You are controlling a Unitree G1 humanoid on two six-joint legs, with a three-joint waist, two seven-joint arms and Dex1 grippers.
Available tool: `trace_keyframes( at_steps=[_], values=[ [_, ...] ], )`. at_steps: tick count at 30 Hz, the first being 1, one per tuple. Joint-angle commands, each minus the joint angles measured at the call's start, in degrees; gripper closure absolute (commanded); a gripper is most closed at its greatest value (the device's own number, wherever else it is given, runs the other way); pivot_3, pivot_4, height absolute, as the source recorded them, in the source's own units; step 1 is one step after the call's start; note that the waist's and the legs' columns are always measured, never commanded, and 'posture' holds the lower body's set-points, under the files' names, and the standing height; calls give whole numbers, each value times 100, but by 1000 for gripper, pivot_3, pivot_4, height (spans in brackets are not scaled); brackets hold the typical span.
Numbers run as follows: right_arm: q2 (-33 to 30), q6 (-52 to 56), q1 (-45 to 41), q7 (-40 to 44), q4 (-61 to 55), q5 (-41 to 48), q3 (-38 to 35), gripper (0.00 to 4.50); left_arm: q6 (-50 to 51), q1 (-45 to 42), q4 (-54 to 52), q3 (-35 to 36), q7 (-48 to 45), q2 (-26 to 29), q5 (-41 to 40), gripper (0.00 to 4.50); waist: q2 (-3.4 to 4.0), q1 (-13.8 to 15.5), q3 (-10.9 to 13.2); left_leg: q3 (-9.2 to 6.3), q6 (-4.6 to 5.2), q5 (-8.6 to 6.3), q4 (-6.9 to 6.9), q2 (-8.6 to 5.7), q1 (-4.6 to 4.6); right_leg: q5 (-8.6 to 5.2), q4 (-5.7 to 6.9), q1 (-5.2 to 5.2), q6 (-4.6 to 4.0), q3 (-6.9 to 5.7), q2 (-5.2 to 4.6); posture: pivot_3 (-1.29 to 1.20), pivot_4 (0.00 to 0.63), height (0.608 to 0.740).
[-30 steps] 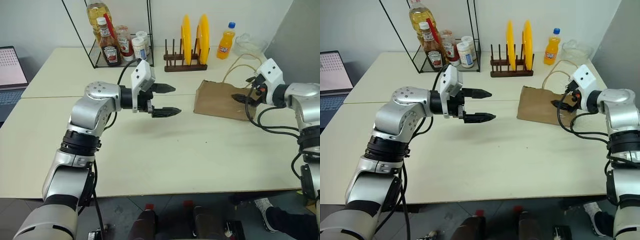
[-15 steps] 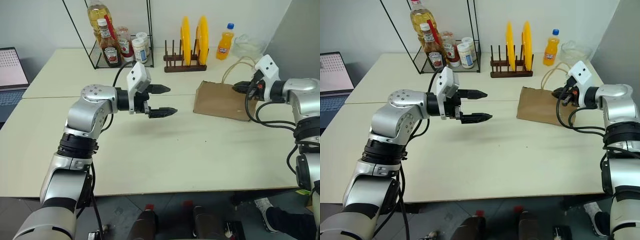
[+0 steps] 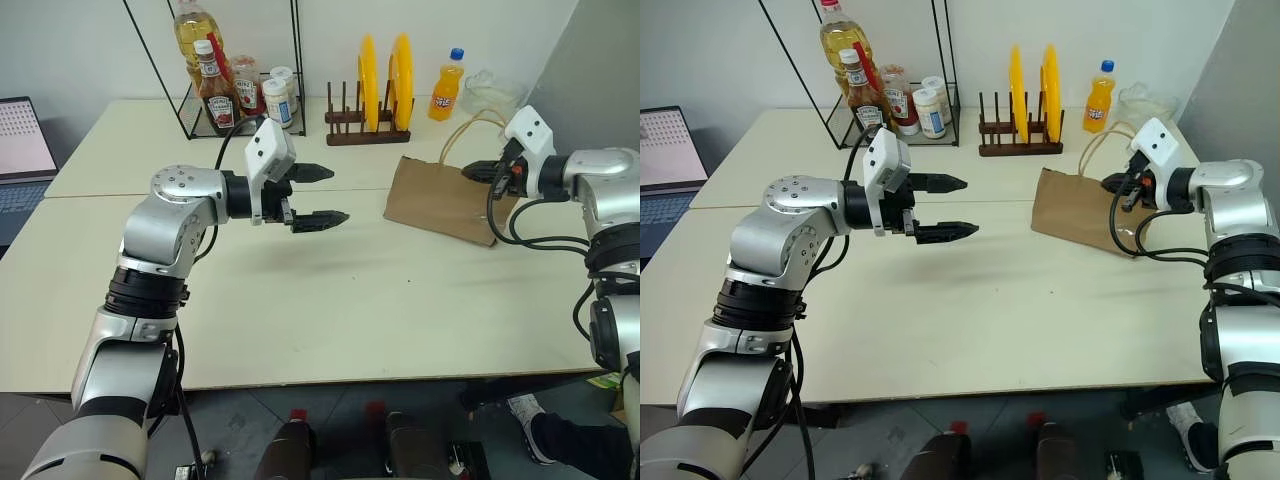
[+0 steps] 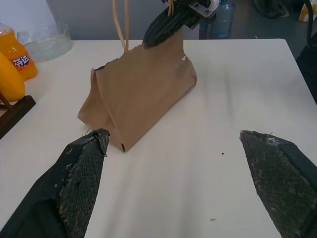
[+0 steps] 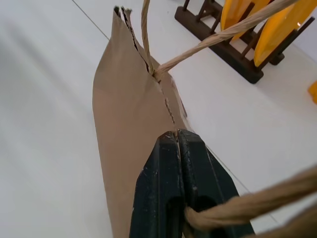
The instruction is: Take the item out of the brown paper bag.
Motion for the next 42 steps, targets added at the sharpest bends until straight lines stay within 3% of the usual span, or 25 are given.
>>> trace_keyframes(
  at_steps=[1,19,27,42],
  values=[
    [42,-18,-346,128,-130,309,-315,4446,-40,-9,-193,191,60,84,-10,0,0,-12,0,-1,0,0,0,0,0,0,0,0,0,0,0,0,150,740],
    [122,-98,-700,-296,237,346,-520,4446,-20,-23,-223,167,111,44,-61,0,4,-25,2,1,0,0,0,0,-1,1,3,-4,-1,2,-3,0,150,740],
    [164,21,-436,-338,196,229,-414,4446,-52,-3,-213,149,82,23,-50,0,4,-26,2,3,0,0,1,0,-1,1,3,-4,-1,2,-4,0,150,740],
    [361,585,-996,-501,67,531,-696,4446,-77,-44,-123,147,25,13,-36,0,5,-45,3,2,0,0,1,0,-2,3,7,-7,-3,4,-3,0,150,740]
  ],
)
